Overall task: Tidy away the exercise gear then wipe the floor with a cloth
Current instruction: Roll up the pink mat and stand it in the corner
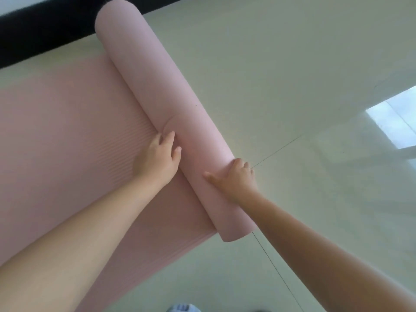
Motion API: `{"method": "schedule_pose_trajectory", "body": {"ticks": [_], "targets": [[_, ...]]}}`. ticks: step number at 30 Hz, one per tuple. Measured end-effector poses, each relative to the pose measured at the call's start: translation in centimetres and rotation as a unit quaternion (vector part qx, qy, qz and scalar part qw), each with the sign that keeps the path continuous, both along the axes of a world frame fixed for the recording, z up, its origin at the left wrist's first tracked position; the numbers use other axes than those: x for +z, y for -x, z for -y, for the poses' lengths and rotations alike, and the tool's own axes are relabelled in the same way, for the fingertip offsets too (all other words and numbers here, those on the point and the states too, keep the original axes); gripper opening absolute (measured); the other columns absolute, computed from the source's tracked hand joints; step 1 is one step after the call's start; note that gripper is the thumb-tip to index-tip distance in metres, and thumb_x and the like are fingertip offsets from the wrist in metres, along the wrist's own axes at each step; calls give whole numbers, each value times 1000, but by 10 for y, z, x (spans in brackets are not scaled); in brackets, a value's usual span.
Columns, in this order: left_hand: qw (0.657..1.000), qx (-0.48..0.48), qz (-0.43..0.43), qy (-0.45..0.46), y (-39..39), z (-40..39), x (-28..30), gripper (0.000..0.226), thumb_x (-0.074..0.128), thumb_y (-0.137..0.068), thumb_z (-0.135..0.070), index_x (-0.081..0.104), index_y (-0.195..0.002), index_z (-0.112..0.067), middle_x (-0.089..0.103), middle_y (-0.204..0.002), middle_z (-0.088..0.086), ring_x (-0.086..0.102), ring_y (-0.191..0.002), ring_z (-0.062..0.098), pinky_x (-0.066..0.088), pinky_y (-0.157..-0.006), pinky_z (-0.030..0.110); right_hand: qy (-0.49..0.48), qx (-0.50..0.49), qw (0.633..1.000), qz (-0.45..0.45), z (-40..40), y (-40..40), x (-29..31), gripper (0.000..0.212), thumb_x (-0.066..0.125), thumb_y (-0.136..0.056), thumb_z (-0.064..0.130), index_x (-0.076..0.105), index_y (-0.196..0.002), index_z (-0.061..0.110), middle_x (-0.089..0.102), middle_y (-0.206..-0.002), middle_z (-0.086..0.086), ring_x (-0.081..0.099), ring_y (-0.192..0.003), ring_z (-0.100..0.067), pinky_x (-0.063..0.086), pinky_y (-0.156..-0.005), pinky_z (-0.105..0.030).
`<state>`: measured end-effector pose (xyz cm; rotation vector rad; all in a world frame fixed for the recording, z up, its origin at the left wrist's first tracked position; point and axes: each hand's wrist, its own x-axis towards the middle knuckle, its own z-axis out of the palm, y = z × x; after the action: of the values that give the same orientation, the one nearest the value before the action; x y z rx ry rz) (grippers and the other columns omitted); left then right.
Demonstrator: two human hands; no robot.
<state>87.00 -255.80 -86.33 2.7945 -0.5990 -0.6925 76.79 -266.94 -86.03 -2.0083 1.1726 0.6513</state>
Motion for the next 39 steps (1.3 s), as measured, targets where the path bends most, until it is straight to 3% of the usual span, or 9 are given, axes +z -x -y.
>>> {"method": "schedule_pose_trajectory", "body": {"ticks": [6,10,14,18,22,28,33,36,39], "targets": [[996,74,-42,23,17,-35,17,48,32,-102,-18,22,-148,-20,38,-147,15,38,-133,32,32,-105,35,-81,32,995,52,-46,16,20,13,31,-93,7,43,-97,7,46,-108,-15,42,-102,-33,34,-85,-37],[994,109,-15,-16,25,-60,30,48,34,-101,-20,25,-148,-21,23,-155,14,23,-143,27,26,-112,34,-191,-26,978,76,-57,25,27,44,26,-89,-2,37,-132,-1,52,-111,-11,58,-104,-36,48,-81,-35],[998,-6,50,-30,36,-74,26,45,36,-99,-20,35,-144,-23,15,-158,7,15,-145,24,21,-116,35,-244,-17,966,90,-59,21,24,46,36,-88,-6,47,-131,5,64,-101,-13,52,-57,-19,37,-53,-22],[994,-44,81,-54,40,-96,19,69,9,-79,-37,44,-137,-23,34,-148,7,29,-137,25,33,-109,39,-127,47,986,98,-65,23,12,40,46,-91,10,48,-131,7,60,-102,-9,53,-83,-22,42,-66,-25],[991,-48,103,-74,30,-125,12,50,39,-93,-20,34,-142,-33,38,-138,5,36,-127,27,34,-107,37,-104,111,988,14,-99,20,11,51,34,-98,32,35,-139,2,43,-141,-16,44,-126,-30,38,-99,-33],[972,-123,198,-26,17,-202,14,34,42,-88,-14,64,-114,-13,52,-128,10,43,-128,27,43,-94,37,-63,143,988,3,-166,14,20,29,42,-92,36,45,-79,11,42,-108,-9,37,-113,-25,30,-84,-32],[973,-169,141,-69,-2,-240,28,37,39,-94,-22,52,-123,-3,47,-136,15,43,-127,28,29,-106,35,-86,110,990,12,-223,3,34,18,48,-92,24,45,-78,13,42,-88,-2,37,-69,-16,26,-54,-23],[965,-205,127,-101,-9,-257,38,43,34,-99,-33,35,-138,-15,50,-130,17,45,-124,32,38,-99,38,-36,49,997,37,-252,-1,40,11,47,-91,13,50,-99,7,45,-90,-4,42,-77,-20,31,-56,-24],[964,-218,105,-114,-11,-287,37,39,34,-100,-35,46,-133,-17,42,-137,14,35,-131,29,36,-102,41,-1,12,1000,14,-270,3,41,43,48,-90,11,41,-132,6,48,-120,-13,55,-103,-28,44,-81,-31]]}}
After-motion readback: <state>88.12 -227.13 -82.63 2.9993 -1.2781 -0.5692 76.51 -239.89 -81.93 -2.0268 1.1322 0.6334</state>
